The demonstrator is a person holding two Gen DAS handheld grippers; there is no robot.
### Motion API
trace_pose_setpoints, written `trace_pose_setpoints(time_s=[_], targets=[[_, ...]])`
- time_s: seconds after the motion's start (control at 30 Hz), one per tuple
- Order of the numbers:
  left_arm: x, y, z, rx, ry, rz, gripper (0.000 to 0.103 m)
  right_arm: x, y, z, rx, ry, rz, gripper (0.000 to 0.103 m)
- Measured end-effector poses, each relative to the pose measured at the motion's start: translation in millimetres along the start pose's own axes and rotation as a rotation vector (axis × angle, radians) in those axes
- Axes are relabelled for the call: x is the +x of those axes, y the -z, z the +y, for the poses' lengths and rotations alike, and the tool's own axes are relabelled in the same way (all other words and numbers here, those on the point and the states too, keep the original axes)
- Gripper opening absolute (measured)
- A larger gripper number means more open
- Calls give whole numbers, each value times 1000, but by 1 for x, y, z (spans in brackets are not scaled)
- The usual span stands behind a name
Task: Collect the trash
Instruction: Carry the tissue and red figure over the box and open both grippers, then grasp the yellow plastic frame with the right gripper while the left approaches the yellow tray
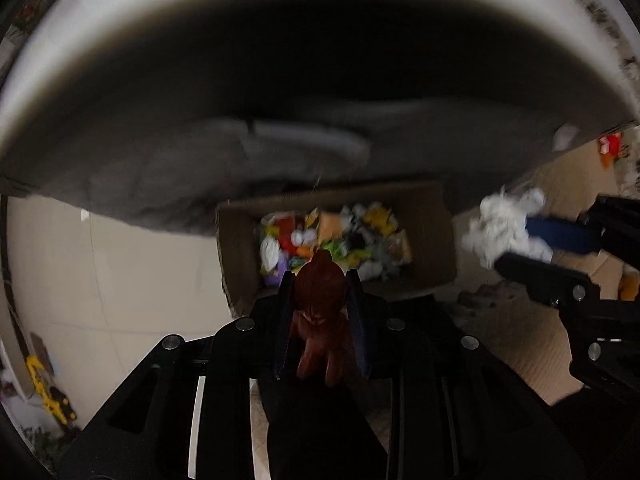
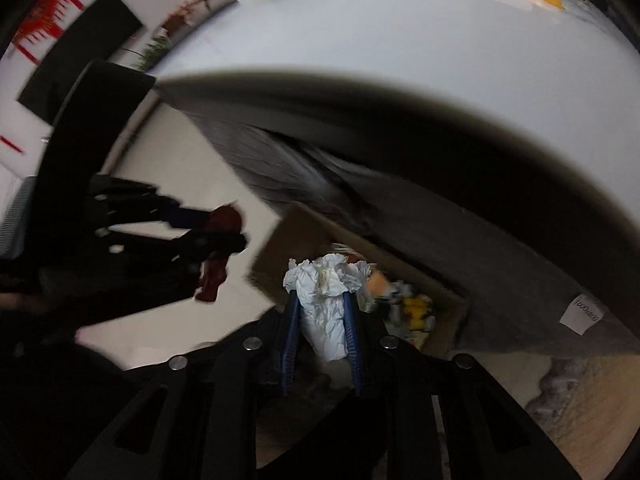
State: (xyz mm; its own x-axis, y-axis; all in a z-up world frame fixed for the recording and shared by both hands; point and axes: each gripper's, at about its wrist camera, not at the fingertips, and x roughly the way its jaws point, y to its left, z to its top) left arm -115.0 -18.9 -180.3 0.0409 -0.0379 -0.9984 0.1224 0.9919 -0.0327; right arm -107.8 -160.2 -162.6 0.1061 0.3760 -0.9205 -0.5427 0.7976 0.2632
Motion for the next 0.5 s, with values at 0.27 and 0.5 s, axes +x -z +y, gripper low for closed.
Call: trace_pose_setpoints(time_s=[0.27,0.5], targets=[[16,3,9,6,-55,50,75,14,-1,-5,-1,18,31,64],[-14,3,14,33,-95,3,76,-40,5,10,-59,-28,-8,64]])
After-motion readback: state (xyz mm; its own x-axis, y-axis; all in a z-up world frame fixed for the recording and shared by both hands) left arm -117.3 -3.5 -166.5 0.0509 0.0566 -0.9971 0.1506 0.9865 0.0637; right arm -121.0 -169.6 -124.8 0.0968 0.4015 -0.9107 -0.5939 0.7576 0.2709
